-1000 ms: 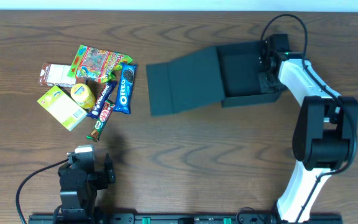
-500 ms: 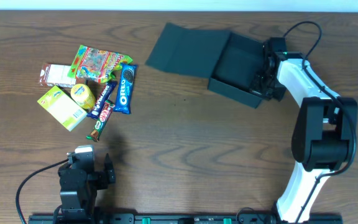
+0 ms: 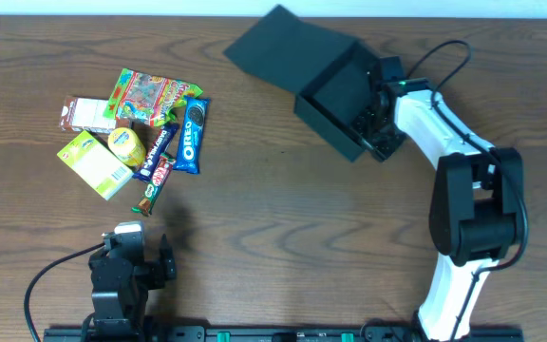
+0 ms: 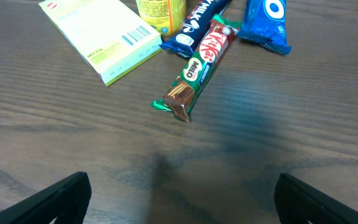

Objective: Pack container
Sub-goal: 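Grasp the box edge with the right gripper and rotate it upward, then swing the box back and set it down centered, lid flap far side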

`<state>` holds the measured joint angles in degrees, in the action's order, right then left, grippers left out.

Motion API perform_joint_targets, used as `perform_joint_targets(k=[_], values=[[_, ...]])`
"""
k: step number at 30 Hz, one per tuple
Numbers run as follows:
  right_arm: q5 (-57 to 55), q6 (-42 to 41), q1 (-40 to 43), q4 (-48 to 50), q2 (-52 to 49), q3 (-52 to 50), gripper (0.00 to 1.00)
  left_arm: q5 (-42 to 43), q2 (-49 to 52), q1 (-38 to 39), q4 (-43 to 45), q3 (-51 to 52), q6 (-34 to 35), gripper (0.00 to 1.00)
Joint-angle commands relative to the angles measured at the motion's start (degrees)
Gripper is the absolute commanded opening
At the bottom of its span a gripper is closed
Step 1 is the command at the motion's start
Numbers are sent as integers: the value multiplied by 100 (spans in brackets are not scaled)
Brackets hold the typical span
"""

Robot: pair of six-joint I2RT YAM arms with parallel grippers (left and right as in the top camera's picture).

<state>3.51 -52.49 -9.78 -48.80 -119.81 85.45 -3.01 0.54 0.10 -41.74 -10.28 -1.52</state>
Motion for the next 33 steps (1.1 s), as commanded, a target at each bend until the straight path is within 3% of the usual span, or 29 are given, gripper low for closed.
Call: perform_joint_targets(k=[1, 6, 9, 12, 16, 18, 22, 30, 32, 33], values=[[743, 479, -199, -140, -83, -105, 99, -39, -26, -17, -107, 90, -22, 95], [-234, 791, -197, -446, 546, -101, 99, -39, -26, -17, -107, 90, -22, 95], [-1185, 1617, -229, -310, 1447, -101, 99, -39, -26, -17, -107, 90, -22, 95], [-931, 3224, -345, 299, 2105, -101, 99, -39, -26, -17, -107, 90, -22, 95], [433, 6771, -767, 798, 2310, -105, 99, -39, -26, -17, -109, 90, -22, 95], [498, 7440, -887, 654, 2159, -105, 99, -39, -26, -17, -107, 90, -22, 95], [634, 7573, -922, 487, 1672, -105, 99, -39, -26, -17, -107, 90, -22, 95], [640, 7573, -1091, 494, 651, -105, 88, -39, -26, -17, -107, 90, -22, 95], [640, 7569, -1093, 503, 498, -105, 75, -39, -26, -17, -107, 90, -22, 95], [640, 7569, -1093, 505, 446, -105, 64, -39, -26, -17, -107, 90, -22, 95]])
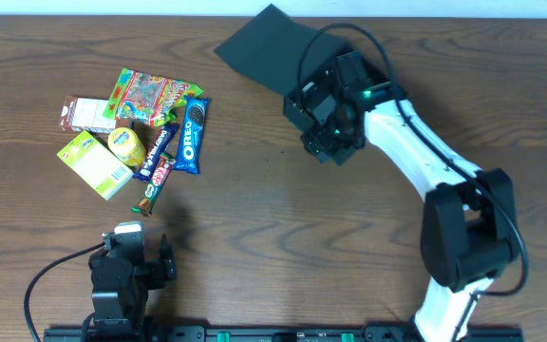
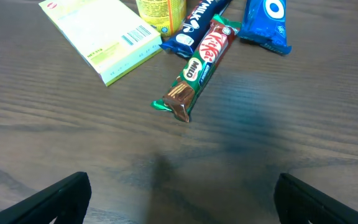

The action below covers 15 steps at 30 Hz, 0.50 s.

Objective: Pack container
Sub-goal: 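Swing the box back and set it down centered, lid flap far side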

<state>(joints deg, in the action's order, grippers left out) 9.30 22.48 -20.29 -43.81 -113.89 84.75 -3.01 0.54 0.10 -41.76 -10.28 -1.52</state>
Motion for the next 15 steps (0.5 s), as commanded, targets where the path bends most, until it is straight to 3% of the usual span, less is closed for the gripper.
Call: perform_joint_targets(k=[1, 3, 5, 10, 15], values=[[61, 46, -42, 7, -168, -35, 49, -39, -26, -17, -105, 90, -22, 95], [63, -260, -42, 70, -188, -35, 22, -39, -26, -17, -105, 90, -22, 95], [63, -855, -42, 162, -188, -35, 4, -39, -26, -17, -105, 90, -22, 95], [516, -2011, -127, 328, -188, -35, 1, -39, -26, -17, -105, 90, -22, 95], [612, -3698, -402, 544, -188, -35, 1, -39, -26, -17, -105, 90, -22, 95]])
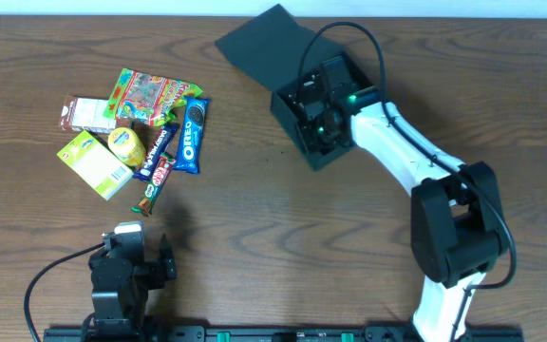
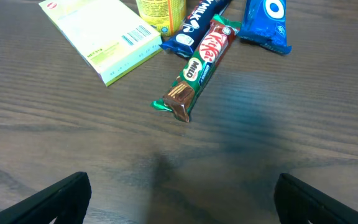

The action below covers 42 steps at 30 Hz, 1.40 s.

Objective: Pack container
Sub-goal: 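Swing the box back and set it down centered, lid flap far side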

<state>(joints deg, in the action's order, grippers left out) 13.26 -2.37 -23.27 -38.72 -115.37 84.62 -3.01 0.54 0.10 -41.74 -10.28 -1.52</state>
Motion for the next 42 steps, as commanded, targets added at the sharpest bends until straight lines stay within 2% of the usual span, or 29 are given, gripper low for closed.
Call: perform_joint_targets(k=[1, 9, 24, 25, 26, 27, 32, 34, 36, 39, 42], values=[[214, -1397, -179, 109, -39, -22, 1, -39, -26, -17, -107, 90, -22, 95], [-516, -3222, -717, 579, -39, -22, 1, -39, -26, -17, -107, 90, -22, 95], [-702, -3788, -1399, 1226, -42, -22, 2, -39, -26, -17, -107, 90, -22, 95], [-706, -3783, -1447, 1281, -42, -22, 7, -39, -26, -17, -107, 90, -22, 95], [-732, -3751, -1478, 1305, -42, -22, 31, -39, -26, -17, -107, 90, -22, 95], [-772, -3685, -1493, 1303, -39, -22, 98, -39, -26, -17, -107, 90, -22, 95], [-787, -3580, -1318, 1305, 133, -20, 99, -39, -26, -17, -107, 90, -22, 95], [-809, -3246, -1213, 1329, 380, -20, 99, -39, -26, -17, -107, 90, -22, 95], [-1401, -2870, -1062, 1285, 761, -20, 99, -39, -26, -17, -107, 90, -22, 95], [-2752, -2728, -730, 811, 1167, -20, 99, -39, -26, -17, -107, 90, -22, 95], [-2975, -1777, -271, 339, 1244, -20, 99, -39, -26, -17, -107, 90, -22, 95]])
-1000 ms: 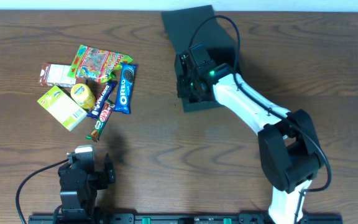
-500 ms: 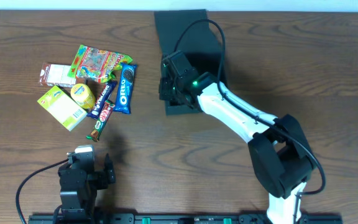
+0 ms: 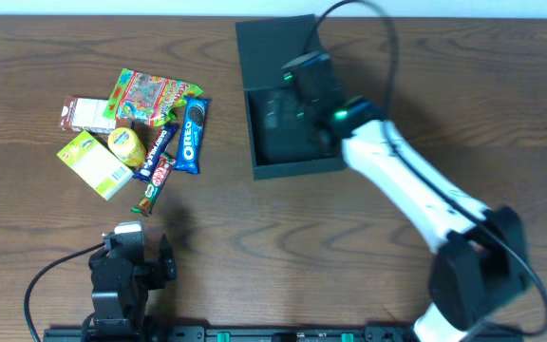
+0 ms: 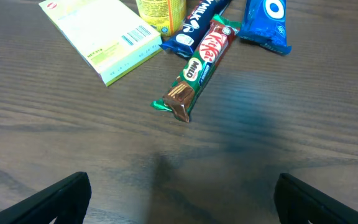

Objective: Pack container
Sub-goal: 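Swing the box back and set it down centered, lid flap far side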

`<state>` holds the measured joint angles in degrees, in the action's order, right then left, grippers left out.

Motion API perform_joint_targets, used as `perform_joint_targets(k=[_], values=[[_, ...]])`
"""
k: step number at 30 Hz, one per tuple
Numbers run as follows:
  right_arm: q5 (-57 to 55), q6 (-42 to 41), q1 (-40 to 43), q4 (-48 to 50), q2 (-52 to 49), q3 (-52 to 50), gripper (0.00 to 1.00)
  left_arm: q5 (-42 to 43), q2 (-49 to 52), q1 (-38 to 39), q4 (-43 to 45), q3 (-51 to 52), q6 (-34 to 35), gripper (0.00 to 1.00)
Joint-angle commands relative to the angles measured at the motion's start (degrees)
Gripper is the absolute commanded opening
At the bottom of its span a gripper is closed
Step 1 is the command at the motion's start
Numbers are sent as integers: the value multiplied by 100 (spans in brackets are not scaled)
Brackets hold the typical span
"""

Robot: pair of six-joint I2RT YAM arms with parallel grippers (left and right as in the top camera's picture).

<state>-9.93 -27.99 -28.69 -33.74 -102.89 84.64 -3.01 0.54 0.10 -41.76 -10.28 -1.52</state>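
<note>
The black box (image 3: 292,157) lies open at the table's top centre, its lid (image 3: 273,47) flat toward the far edge. My right gripper (image 3: 299,84) sits at the line where lid meets tray and holds the box; its dark fingers hardly show against it. The snacks lie at the left: a KitKat Milo bar (image 4: 197,68), an Oreo pack (image 4: 265,22), a green carton (image 4: 98,34), a yellow can (image 4: 160,12), a blue bar (image 4: 194,25) and a gummy bag (image 3: 148,95). My left gripper (image 4: 182,199) is open and empty, low at the front, short of the KitKat.
A brown-and-white pack (image 3: 85,114) lies at the far left of the snack pile. The right arm (image 3: 416,190) stretches diagonally from the front right to the box. Bare wood table (image 3: 254,237) separates the pile and the box.
The box has moved left and turned square to the table, lid now pointing to the far edge. My right gripper went with it. The left gripper and snacks have not moved.
The box stood tilted at the back right with my right gripper at its right side. It then sat further left, still angled, the gripper on it. Now it lies square at top centre. The left gripper stayed open in front of the untouched snacks.
</note>
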Motion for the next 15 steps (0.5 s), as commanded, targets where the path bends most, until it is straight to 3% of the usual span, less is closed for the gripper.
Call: perform_joint_targets(k=[1, 11, 15], values=[[-656, 1115, 444, -358, -83, -22, 99, -39, -26, -17, -105, 90, -22, 95], [188, 2636, 1062, -619, -898, -22, 83, -39, -26, -17, -105, 90, -22, 95], [291, 2743, 1062, -680, -1167, -22, 54, -39, -26, -17, -105, 90, -22, 95]])
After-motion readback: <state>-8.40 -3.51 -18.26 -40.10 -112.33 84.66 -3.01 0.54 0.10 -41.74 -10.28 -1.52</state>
